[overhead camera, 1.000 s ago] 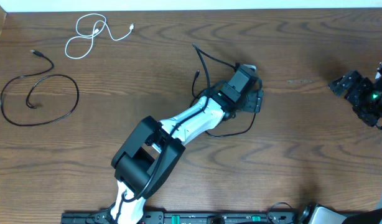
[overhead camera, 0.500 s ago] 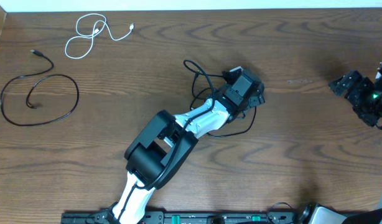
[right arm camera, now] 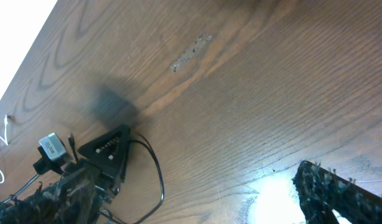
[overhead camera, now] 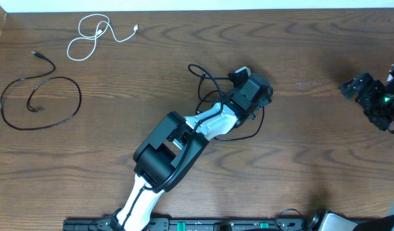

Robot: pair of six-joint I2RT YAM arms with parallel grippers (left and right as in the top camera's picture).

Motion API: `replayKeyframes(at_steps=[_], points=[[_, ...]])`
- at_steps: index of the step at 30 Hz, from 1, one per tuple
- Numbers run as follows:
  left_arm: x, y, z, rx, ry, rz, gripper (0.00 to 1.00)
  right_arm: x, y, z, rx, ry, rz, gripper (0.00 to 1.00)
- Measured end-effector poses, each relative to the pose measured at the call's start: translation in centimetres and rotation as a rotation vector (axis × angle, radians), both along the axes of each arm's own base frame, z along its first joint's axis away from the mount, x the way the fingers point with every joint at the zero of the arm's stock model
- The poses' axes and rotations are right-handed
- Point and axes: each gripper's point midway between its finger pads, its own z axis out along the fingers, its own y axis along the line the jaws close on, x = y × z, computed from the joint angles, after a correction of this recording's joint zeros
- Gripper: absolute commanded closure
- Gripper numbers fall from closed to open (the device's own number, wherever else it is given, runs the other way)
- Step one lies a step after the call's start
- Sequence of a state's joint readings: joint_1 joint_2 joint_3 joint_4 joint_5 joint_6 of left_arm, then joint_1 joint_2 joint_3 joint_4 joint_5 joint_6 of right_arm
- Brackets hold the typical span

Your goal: Untangle cables

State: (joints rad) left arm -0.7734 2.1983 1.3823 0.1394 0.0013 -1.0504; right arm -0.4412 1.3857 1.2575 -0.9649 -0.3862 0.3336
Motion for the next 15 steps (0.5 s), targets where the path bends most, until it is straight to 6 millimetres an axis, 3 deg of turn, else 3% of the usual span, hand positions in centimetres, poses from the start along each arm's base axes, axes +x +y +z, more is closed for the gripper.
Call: replayKeyframes(at_steps=[2,3,8,9,15], points=[[0.1,0.0,-0.1,0.000,-0.004,0.003,0.49,0.0,0.0,0.0,0.000,0.000,0.000,0.01],[0.2,-0.1,-0.1,0.000,-0.006,0.006,0.58,0.0,0.0,0.0,0.000,0.000,0.000,0.01],[0.2,0.1,-0.8,0.012,0.001,0.010,0.80,0.0,0.0,0.0,0.000,0.000,0.000,0.01],[0.2,0.1,-0.9,0.016,0.002,0.006,0.92,0.0,0.0,0.0,0.000,0.000,0.000,0.01],[0.1,0.2,-1.3,0.042,-0.007,-0.020,0.93,0.0,0.0,0.0,0.000,0.000,0.000,0.01]])
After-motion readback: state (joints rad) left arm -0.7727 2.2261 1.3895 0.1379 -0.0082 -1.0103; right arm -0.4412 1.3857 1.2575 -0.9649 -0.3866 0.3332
